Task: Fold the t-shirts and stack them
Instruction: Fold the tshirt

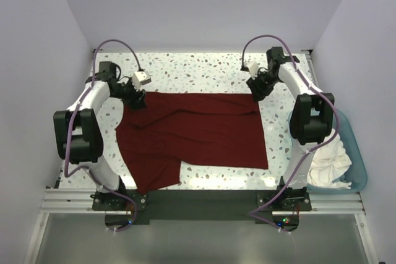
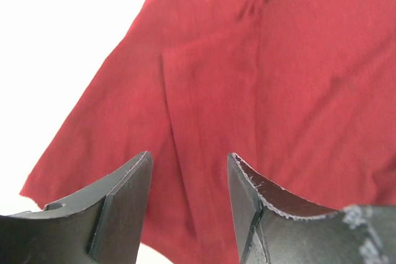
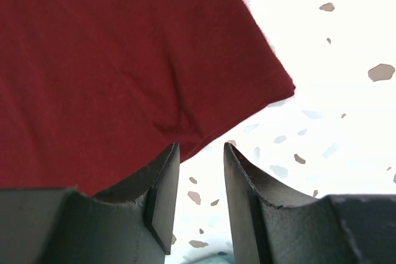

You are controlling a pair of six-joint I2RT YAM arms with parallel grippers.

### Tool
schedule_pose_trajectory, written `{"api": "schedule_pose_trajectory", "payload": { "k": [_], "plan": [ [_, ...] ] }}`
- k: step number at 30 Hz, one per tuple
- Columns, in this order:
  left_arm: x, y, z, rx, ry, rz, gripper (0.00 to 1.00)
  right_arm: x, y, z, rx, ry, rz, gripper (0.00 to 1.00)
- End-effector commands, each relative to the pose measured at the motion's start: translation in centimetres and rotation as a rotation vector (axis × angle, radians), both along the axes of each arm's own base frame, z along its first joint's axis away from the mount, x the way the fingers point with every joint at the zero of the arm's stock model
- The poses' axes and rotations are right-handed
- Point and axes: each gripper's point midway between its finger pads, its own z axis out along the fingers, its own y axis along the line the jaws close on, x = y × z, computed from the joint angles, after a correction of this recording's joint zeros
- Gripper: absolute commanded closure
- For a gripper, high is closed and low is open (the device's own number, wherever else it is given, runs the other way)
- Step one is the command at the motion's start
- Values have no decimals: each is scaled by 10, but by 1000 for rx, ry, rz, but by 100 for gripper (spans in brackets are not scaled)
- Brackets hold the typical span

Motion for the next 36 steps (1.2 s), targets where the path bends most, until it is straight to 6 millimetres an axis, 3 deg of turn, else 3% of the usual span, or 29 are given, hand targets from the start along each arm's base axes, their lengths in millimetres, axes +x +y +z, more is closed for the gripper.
{"api": "schedule_pose_trajectory", "payload": {
  "k": [1, 5, 10, 12, 13, 23, 27, 31, 34, 36],
  "plan": [
    [33, -21, 3, -35, -11, 42, 43, 0, 7, -10, 4, 66, -55, 62],
    [58, -36, -9, -57, 30, 57, 42, -2, 6, -25, -38, 109, -70, 63],
    [79, -36, -32, -48, 69, 74, 41, -5, 4, -27, -55, 123, -68, 62],
    [78, -35, -40, -42, 91, 66, 40, -5, 4, -28, -57, 129, -70, 62],
    [74, -47, -43, -48, 100, 34, 40, -4, 4, -27, -58, 126, -73, 62],
    [56, -57, -70, -42, 158, -37, 40, -3, 1, -32, -80, 139, -81, 62],
    [52, -59, -69, -44, 167, -49, 49, -2, 1, -29, -78, 134, -84, 62],
    [41, -65, -52, -75, 140, -105, 75, -3, 0, -27, -80, 134, -84, 62],
    [28, -69, -35, -96, 110, -146, 85, -3, 0, -27, -80, 132, -83, 62],
    [17, -70, -24, -103, 96, -163, 85, -3, 0, -26, -81, 130, -83, 62]
  ]
}}
